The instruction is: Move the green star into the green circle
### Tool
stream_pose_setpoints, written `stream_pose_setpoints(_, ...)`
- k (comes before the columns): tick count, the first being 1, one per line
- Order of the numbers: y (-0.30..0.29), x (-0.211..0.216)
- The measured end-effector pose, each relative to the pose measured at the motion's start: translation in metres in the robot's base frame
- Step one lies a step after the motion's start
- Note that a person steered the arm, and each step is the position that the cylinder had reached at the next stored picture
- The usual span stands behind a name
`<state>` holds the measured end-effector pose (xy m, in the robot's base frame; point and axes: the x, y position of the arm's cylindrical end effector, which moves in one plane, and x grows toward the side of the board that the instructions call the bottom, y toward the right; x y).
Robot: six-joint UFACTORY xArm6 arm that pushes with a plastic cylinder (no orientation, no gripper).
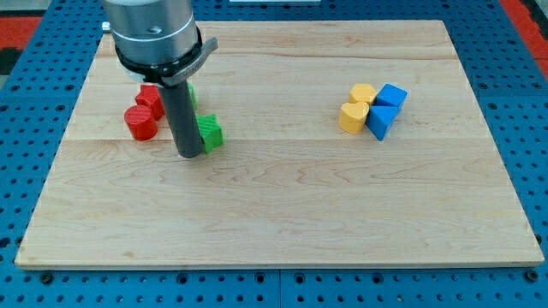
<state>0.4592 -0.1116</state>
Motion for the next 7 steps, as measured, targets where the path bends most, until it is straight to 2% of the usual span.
stream_pose_setpoints(2, 0.056, -0.001)
stream_pose_setpoints(3, 0.037, -0.017)
stream_pose_setpoints(4, 0.045, -0.02)
stream_pose_setpoints(5, 0.036, -0.05)
stream_pose_setpoints(7, 0.054, -0.08)
